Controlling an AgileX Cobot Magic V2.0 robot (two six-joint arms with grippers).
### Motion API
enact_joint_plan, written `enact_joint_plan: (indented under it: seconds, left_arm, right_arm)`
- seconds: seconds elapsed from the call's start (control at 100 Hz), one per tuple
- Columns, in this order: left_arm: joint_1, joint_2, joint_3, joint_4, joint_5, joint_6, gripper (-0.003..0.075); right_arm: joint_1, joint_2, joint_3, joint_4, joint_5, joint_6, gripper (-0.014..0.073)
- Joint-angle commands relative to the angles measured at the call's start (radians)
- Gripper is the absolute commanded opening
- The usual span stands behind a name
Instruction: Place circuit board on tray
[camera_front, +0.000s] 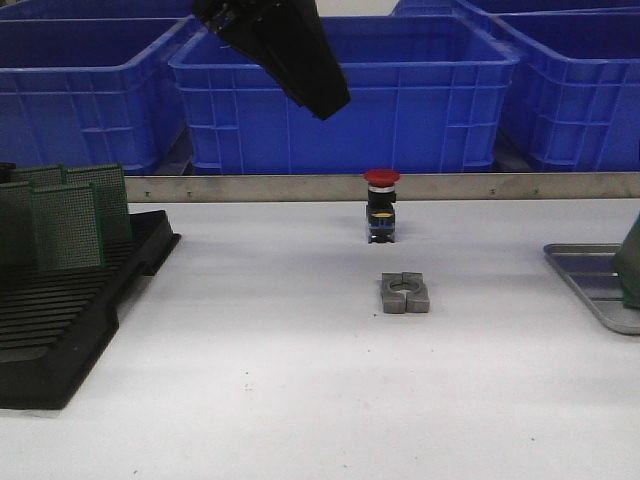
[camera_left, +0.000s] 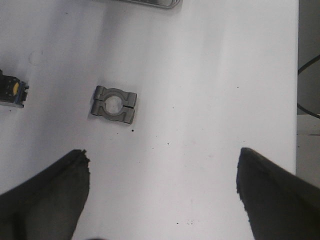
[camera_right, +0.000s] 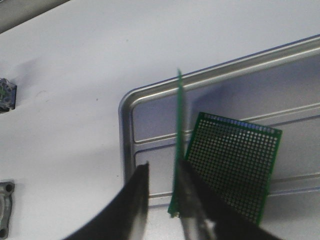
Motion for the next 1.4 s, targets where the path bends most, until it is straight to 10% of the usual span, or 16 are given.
enact_joint_plan:
  seconds: [0.0, 0.13, 0.33, 0.53, 1.39]
  left_arm:
    - [0.001, -0.049, -0.032, -0.044, -0.01, -0.013, 0.0555]
    - [0.001, -0.049, -0.032, -0.042, -0.01, -0.065, 0.0422]
    - [0.003, -0.049, -0.032, 0.024, -0.002, -0.152, -0.0019]
    - [0.055, -0.065, -0.032, 0.027, 0.008, -0.222, -0.002]
    - [0.347, -0.905, 0.681, 0.083, -0.672, -0.37, -0.002]
  right_arm:
    - [-0.005, -0.03, -0.021, 0.022, 0.029, -0.005, 0.0486]
    - [-0.005, -0.032, -0.021, 0.015, -0.015, -0.005, 0.058]
    - [-0.005, -0.062, -0.021, -0.056, 0.005, -0.005, 0.0482]
    - [-0.005, -0.118, -0.021, -0.146, 0.111, -0.005, -0.0078]
    - [0.311, -0.648, 0.118, -0.176, -0.107, -0.039, -0.006]
